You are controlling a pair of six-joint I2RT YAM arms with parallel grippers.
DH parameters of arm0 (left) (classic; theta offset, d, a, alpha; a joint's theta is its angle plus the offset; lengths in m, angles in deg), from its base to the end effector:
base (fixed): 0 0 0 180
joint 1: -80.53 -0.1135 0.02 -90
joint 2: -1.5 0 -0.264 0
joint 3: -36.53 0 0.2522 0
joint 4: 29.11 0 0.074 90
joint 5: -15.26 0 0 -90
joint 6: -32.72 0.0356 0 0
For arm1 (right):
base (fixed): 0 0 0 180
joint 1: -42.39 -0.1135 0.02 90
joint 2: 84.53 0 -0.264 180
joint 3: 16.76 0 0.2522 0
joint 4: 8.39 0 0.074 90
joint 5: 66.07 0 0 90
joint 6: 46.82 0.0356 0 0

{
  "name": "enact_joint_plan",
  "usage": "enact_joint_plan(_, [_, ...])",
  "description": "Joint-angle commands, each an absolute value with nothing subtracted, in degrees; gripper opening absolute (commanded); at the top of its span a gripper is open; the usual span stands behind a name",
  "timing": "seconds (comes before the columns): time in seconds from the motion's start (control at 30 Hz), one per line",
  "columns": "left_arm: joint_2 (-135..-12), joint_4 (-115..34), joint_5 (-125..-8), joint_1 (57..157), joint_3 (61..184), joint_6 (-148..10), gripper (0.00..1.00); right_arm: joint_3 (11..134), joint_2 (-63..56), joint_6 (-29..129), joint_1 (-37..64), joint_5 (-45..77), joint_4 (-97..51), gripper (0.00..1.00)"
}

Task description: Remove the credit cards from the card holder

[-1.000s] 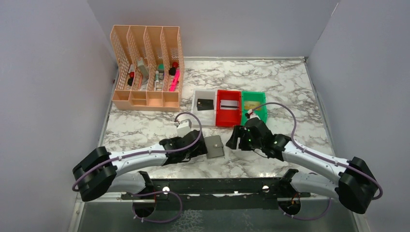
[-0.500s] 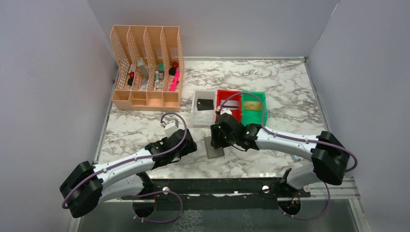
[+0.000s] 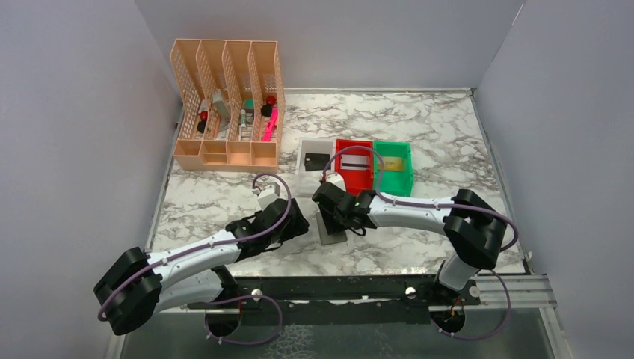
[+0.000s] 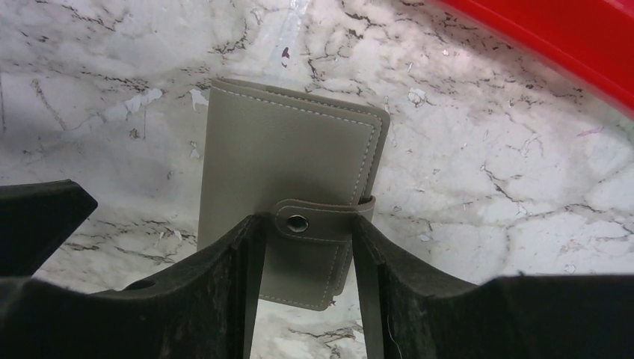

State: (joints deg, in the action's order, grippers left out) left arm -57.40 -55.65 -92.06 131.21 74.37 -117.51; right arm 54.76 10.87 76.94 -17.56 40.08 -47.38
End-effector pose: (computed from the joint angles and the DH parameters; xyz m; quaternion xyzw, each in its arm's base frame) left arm 0.1297 -0.1417 0.1692 -0.1310 0.9140 -0.2149 0.3184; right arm 0.1712 0.2762 0.1779 -0.1860 0.9449 0.0761 0.2584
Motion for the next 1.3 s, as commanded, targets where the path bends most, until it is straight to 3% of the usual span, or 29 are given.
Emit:
enact_joint_plan(0.0, [-58.3,-53.7,-90.48,130.99,74.32,-116.18,0.8,57.17,12.85,75.88,-18.59,45.29,-50.26,0.5])
enact_joint_plan(0.1, [-58.67,-53.34,-90.1,131.01,74.33,-116.17,0.8,57.22,13.63,76.17,-18.75,46.72,-50.92,0.5])
enact_joint_plan(0.33, [-60.39,-50.0,-87.12,131.04,74.15,-114.75,0.8,56.15,14.12,77.21,-18.79,47.96,-49.92,0.29])
enact_joint_plan(0.47, [-62.58,-49.56,-85.81,131.06,75.22,-113.85,0.8,54.67,12.95,77.82,-18.74,47.09,-48.13,0.26])
enact_joint_plan(0.6, [-64.57,-49.49,-84.51,131.06,76.5,-112.59,0.79,53.21,12.05,78.56,-18.74,45.98,-46.52,0.09])
enact_joint_plan(0.7, [-65.52,-49.46,-83.76,131.04,76.85,-112.3,0.79,52.29,10.97,79.22,-18.76,45.22,-45.3,0.03])
enact_joint_plan(1.27, [-63.67,-51.55,-84.62,131.0,77.54,-111.84,0.84,41.37,-5.72,86.06,-16.41,35.83,-35.05,0.05])
